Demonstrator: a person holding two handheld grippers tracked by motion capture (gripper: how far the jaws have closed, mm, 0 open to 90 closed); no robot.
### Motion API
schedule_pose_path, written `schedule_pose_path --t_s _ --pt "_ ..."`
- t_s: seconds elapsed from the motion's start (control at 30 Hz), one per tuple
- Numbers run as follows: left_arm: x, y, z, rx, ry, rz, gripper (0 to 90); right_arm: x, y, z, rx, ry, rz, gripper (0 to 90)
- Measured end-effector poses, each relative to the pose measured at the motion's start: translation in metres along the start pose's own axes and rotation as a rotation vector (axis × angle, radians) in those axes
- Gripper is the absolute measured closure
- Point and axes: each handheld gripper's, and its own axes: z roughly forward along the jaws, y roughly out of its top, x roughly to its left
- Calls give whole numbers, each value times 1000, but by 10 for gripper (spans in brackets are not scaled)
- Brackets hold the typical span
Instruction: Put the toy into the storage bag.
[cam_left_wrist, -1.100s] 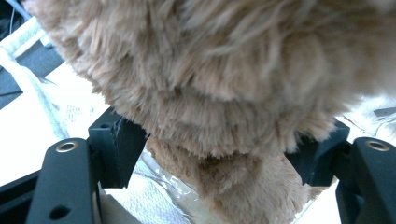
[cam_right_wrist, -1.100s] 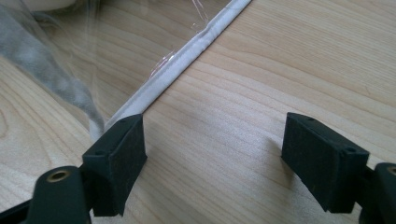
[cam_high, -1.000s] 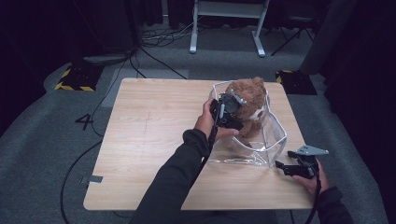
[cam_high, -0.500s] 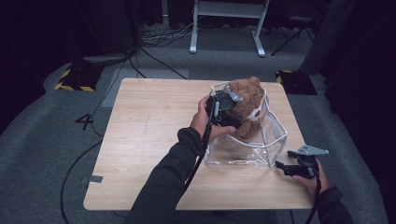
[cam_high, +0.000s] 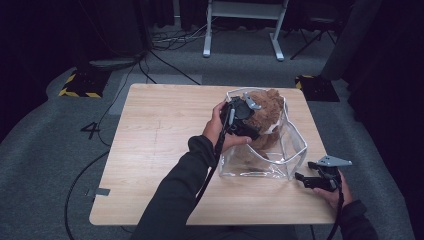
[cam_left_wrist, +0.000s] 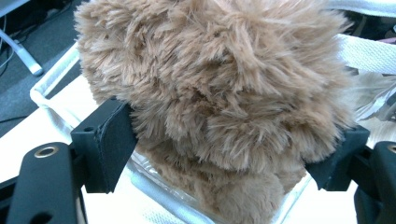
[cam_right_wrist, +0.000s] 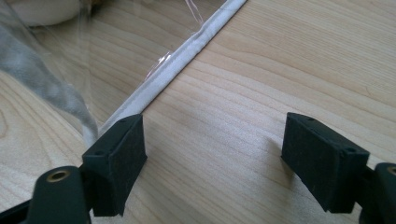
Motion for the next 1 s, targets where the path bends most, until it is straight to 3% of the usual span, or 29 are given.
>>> schedule_pose_path --t_s 0.13,0.4,1.0 --pt "2 -1 -4 -2 -20 6 202 0 0 0 -1 -1 1 216" --pt "3 -1 -19 -8 -20 43 201 0 0 0 -1 -1 1 216" --pt "9 -12 -43 -59 -31 46 195 0 0 0 0 -1 2 217"
